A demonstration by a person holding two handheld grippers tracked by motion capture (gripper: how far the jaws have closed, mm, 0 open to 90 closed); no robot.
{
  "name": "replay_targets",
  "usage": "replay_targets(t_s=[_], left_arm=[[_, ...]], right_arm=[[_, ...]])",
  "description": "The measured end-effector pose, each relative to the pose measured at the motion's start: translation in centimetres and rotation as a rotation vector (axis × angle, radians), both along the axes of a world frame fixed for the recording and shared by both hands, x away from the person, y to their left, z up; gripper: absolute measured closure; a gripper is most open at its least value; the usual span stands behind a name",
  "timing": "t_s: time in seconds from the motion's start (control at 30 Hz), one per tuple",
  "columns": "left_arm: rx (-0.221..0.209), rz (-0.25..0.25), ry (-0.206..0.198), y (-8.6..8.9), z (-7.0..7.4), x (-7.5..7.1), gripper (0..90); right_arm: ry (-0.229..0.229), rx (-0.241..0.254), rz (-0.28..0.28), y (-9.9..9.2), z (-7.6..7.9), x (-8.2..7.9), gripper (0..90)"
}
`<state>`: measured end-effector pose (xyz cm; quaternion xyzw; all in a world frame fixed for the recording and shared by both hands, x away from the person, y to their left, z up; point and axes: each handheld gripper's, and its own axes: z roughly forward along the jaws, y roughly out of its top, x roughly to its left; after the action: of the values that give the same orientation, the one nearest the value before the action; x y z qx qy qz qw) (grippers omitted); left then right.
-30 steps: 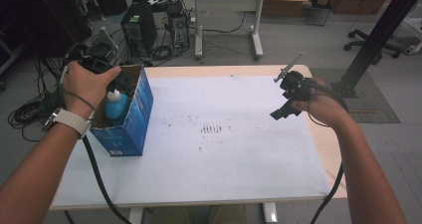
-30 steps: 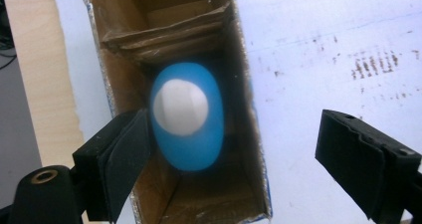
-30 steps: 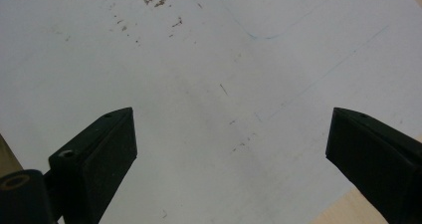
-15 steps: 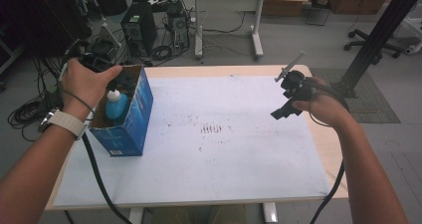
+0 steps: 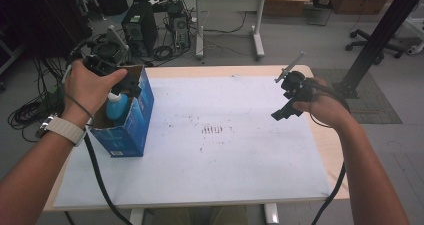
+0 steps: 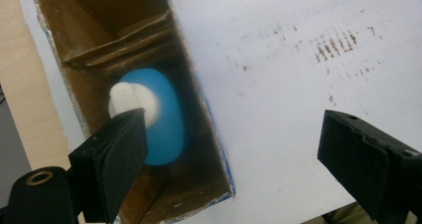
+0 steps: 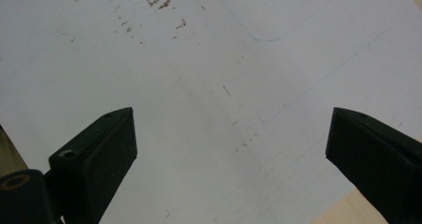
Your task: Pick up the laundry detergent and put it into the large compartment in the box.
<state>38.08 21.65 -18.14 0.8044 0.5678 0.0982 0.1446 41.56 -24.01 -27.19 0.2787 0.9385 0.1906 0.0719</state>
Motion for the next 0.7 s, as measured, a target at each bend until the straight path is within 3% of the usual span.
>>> replay_targets(t_s=[0.7], left_arm=[[-0.017, -0.14, -0.001, -2.4, 0.3, -1.3, 12.5]], right_arm=[[-0.003, -0.001, 0.0, 0.1, 0.4, -0.2, 6.1]])
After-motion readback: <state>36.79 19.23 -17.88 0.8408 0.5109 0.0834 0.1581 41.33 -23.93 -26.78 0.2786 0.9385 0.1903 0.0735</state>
